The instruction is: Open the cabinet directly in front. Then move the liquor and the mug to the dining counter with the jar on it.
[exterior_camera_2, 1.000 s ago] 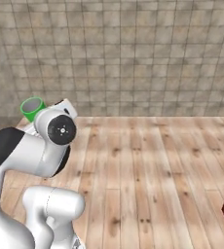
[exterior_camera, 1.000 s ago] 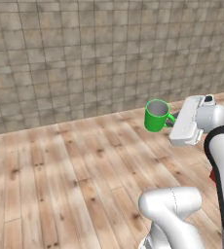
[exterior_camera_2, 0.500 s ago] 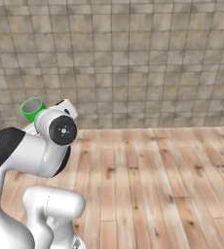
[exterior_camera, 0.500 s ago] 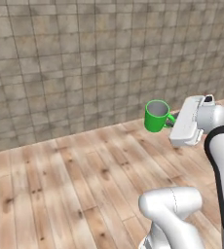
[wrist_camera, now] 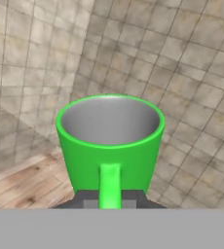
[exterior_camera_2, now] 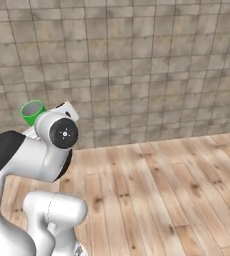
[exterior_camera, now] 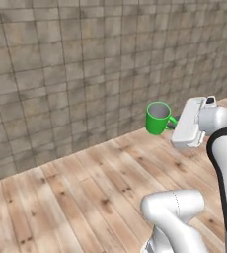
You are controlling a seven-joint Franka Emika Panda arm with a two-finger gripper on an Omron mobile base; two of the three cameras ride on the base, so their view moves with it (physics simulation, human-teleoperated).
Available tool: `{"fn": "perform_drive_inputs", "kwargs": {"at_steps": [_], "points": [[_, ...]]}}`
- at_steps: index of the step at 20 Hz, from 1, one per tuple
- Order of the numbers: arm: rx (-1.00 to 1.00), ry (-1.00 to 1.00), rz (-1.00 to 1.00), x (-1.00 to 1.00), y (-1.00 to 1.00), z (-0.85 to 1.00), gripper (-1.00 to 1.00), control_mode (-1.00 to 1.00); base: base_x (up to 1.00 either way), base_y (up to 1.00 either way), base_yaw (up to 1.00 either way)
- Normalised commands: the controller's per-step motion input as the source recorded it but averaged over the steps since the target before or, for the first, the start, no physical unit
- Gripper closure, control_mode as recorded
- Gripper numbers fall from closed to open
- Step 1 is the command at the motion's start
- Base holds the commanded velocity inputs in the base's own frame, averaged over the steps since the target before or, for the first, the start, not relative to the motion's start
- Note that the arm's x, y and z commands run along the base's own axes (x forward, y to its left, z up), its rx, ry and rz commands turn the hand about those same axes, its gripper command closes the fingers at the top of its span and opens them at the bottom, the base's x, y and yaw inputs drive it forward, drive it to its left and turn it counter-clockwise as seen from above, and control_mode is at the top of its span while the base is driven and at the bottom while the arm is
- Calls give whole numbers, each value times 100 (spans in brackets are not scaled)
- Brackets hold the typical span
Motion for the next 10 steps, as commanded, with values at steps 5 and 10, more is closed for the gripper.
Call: {"fn": "perform_drive_inputs", "kwargs": {"at_steps": [5, 10], "points": [[0, 0, 0, 0, 0, 0, 100, 100, 100, 49, -53], [0, 0, 0, 0, 0, 0, 100, 100, 100, 61, -61]]}}
